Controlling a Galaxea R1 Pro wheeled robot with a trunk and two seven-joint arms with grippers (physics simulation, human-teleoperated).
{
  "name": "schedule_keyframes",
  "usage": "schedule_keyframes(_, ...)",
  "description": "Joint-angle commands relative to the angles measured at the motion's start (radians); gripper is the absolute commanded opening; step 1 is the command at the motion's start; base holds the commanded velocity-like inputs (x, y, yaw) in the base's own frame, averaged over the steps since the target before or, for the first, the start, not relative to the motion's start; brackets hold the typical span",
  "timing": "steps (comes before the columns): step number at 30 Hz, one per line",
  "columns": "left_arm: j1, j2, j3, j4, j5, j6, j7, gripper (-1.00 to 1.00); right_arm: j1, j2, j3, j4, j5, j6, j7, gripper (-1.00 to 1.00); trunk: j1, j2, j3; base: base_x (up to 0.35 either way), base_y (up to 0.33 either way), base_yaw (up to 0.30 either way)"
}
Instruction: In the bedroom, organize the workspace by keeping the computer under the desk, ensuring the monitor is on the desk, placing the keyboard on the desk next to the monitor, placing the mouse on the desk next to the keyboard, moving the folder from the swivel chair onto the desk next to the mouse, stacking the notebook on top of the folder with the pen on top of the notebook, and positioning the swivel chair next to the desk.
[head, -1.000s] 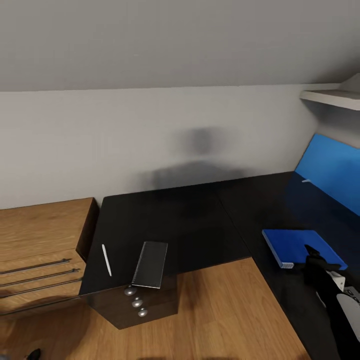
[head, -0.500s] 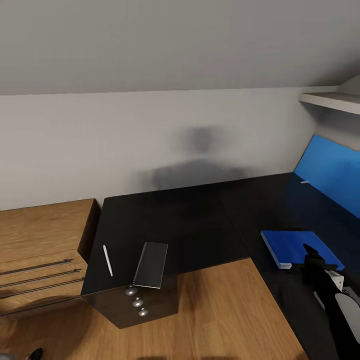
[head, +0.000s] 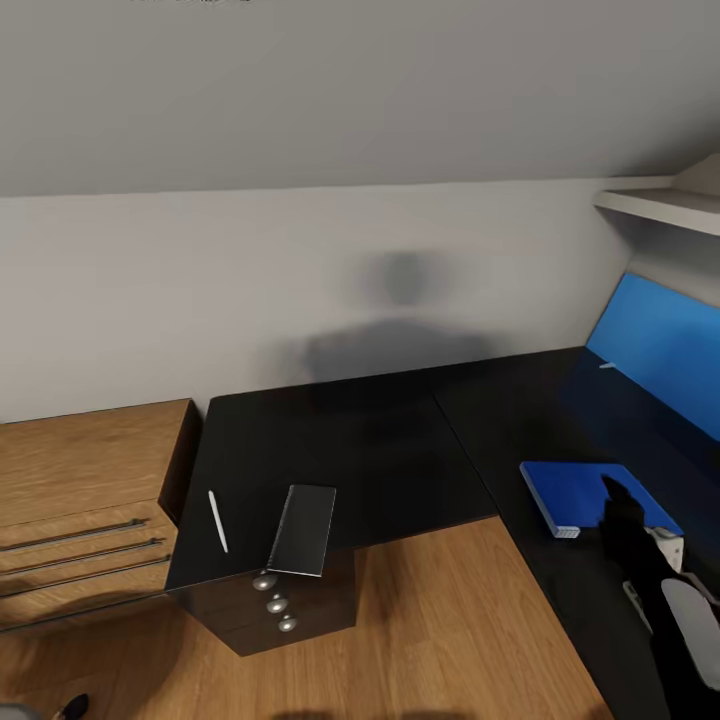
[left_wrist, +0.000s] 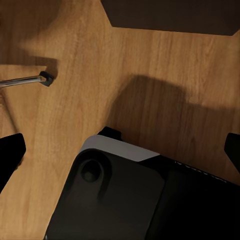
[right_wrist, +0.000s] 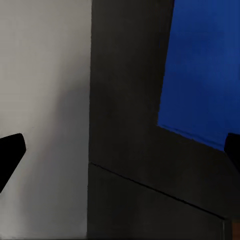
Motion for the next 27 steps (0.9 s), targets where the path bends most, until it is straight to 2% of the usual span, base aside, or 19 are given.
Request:
schedule_keyframes(1, -0.001, 0.001, -0.006, -0.001, 0.01, -0.007, 0.005, 1.0, 0.0, 0.014, -0.002, -0.022, 0.025, 0.005, -0.006, 1.0, -0.004, 0.006, 0.002, 0.0, 0.0, 0.0)
schedule_keyframes(2, -0.001, 0.001, -0.006, -0.001, 0.01, -0.007, 0.005, 1.0, 0.0, 0.022, -0.002, -0.032, 0.042, 0.004, -0.006, 1.0, -0.007, 0.013, 0.005, 0.0, 0.0, 0.0)
schedule_keyframes(4, -0.001, 0.001, -0.006, -0.001, 0.01, -0.007, 0.006, 1.0, 0.002, 0.061, -0.002, -0.065, 0.122, 0.004, 0.005, 1.0, -0.015, 0.027, 0.011, 0.0, 0.0, 0.0)
schedule_keyframes(6, -0.001, 0.001, -0.006, -0.001, 0.01, -0.007, 0.006, 1.0, 0.003, 0.086, -0.002, -0.075, 0.173, 0.005, 0.034, 1.0, -0.023, 0.041, 0.018, 0.0, 0.0, 0.0)
schedule_keyframes(9, -0.001, 0.001, -0.006, -0.001, 0.01, -0.007, 0.007, 1.0, 0.005, 0.11, -0.001, -0.081, 0.209, 0.008, 0.062, 1.0, -0.03, 0.055, 0.024, 0.0, 0.0, 0.0)
schedule_keyframes(16, -0.001, 0.0, -0.007, -0.001, 0.008, -0.01, 0.008, 1.0, 0.01, 0.17, 0.001, -0.079, 0.228, 0.007, 0.074, 1.0, -0.03, 0.055, 0.024, 0.0, 0.0, 0.016)
schedule_keyframes(21, -0.001, 0.0, -0.007, -0.001, 0.007, -0.011, 0.008, 1.0, 0.01, 0.185, 0.008, -0.057, 0.23, 0.005, 0.075, 1.0, -0.03, 0.055, 0.029, 0.0, 0.0, 0.138)
schedule_keyframes(23, -0.001, 0.0, -0.008, -0.001, 0.007, -0.012, 0.008, 1.0, 0.01, 0.189, 0.035, -0.04, 0.231, 0.004, 0.075, 1.0, -0.03, 0.055, 0.031, 0.0, 0.0, 0.17)
schedule_keyframes(25, -0.001, -0.001, -0.008, -0.001, 0.006, -0.012, 0.008, 1.0, 0.01, 0.191, 0.089, -0.025, 0.232, 0.001, 0.075, 1.0, -0.03, 0.055, 0.033, 0.0, 0.0, 0.182)
schedule_keyframes(27, -0.001, -0.001, -0.008, -0.001, 0.006, -0.012, 0.008, 1.0, 0.01, 0.191, 0.112, -0.016, 0.232, 0.0, 0.075, 1.0, -0.03, 0.055, 0.035, 0.0, 0.0, 0.189)
